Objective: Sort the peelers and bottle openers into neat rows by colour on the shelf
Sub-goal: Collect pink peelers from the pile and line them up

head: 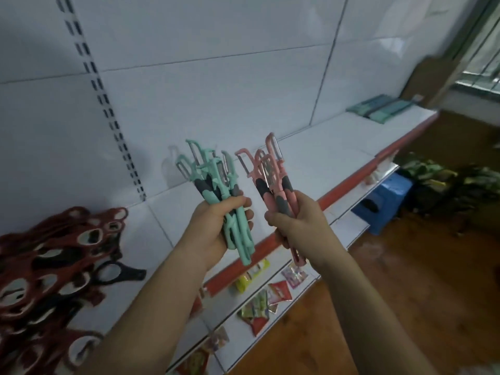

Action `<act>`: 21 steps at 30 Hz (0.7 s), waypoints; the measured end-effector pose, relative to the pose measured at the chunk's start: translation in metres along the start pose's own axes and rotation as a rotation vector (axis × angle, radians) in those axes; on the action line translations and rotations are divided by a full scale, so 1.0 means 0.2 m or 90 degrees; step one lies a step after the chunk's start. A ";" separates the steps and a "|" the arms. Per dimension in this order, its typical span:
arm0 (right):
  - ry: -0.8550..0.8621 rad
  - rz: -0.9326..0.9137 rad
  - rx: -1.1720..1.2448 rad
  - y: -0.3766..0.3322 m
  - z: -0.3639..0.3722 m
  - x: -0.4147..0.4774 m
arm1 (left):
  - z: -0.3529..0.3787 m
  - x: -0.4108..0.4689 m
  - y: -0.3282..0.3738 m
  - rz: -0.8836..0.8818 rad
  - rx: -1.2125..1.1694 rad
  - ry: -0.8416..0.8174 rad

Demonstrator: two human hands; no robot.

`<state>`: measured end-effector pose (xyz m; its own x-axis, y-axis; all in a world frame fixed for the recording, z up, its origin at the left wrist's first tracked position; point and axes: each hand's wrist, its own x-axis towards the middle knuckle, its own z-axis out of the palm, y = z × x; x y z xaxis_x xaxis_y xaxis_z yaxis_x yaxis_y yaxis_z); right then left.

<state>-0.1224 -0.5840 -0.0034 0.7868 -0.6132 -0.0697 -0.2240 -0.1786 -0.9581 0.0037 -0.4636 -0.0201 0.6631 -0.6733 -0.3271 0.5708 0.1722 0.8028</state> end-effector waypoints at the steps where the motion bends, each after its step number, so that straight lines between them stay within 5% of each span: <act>1: 0.014 0.001 -0.008 0.02 -0.08 0.06 | 0.07 0.07 0.00 -0.003 0.003 -0.009; 8: 0.105 0.029 0.001 0.17 -0.54 0.51 | 0.53 0.69 -0.03 -0.051 -0.009 -0.073; 15: 0.170 -0.025 -0.021 0.28 -0.95 1.06 | 1.03 1.23 -0.18 -0.185 -0.157 -0.288; 21: 0.138 -0.124 -0.533 0.58 -1.25 1.51 | 1.45 1.62 -0.25 -0.161 0.001 -0.257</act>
<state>-0.0547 -0.9828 -0.0667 0.7476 -0.6304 0.2092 -0.5117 -0.7474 -0.4237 0.0499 -0.8995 -0.0226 0.2629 -0.9194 -0.2925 0.6889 -0.0334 0.7241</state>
